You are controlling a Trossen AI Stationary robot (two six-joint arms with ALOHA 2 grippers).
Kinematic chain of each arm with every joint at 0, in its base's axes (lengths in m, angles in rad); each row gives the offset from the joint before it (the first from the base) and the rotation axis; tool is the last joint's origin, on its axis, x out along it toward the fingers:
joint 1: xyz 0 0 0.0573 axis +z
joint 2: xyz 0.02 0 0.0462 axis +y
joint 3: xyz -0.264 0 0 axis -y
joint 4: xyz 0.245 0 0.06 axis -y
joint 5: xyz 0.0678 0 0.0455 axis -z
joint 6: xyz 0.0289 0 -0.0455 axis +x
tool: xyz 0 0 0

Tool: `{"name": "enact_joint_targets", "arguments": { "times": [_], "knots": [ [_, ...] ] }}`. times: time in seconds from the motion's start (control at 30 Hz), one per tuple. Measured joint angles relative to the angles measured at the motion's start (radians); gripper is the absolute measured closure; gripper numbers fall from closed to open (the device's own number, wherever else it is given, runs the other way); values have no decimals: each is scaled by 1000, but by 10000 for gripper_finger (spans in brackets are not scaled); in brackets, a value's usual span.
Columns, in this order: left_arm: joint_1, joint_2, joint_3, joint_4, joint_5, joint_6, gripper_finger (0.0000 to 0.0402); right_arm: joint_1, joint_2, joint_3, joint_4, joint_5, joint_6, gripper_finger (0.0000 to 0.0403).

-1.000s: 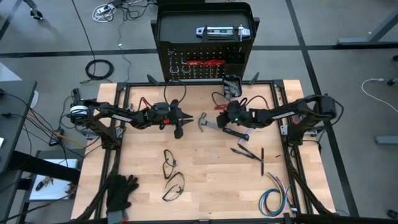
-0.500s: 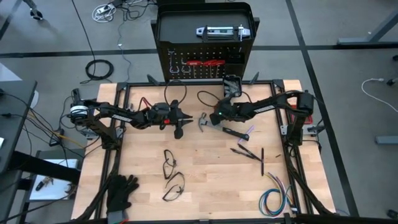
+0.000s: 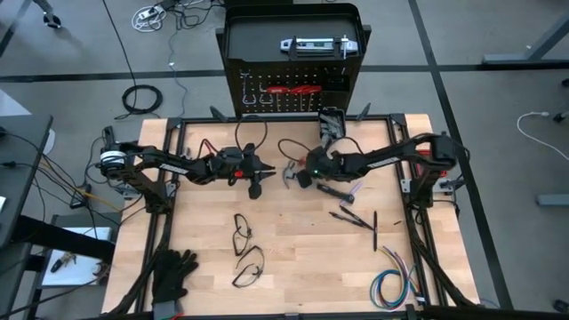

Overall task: Hang tools onto peg board
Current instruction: Hang the T-shaped metric hex key on the pegboard

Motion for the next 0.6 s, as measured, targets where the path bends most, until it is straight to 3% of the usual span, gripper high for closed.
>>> {"name": "enact_joint_targets", "arguments": {
  "times": [0.33,0.6],
  "knots": [
    [0,0,0,1,62,-5,330,30,-5,2,401,201,-201,401],
    [65,-96,-21,25,-97,-40,342,-35,-5,4,659,302,-332,402]
  ]
}}
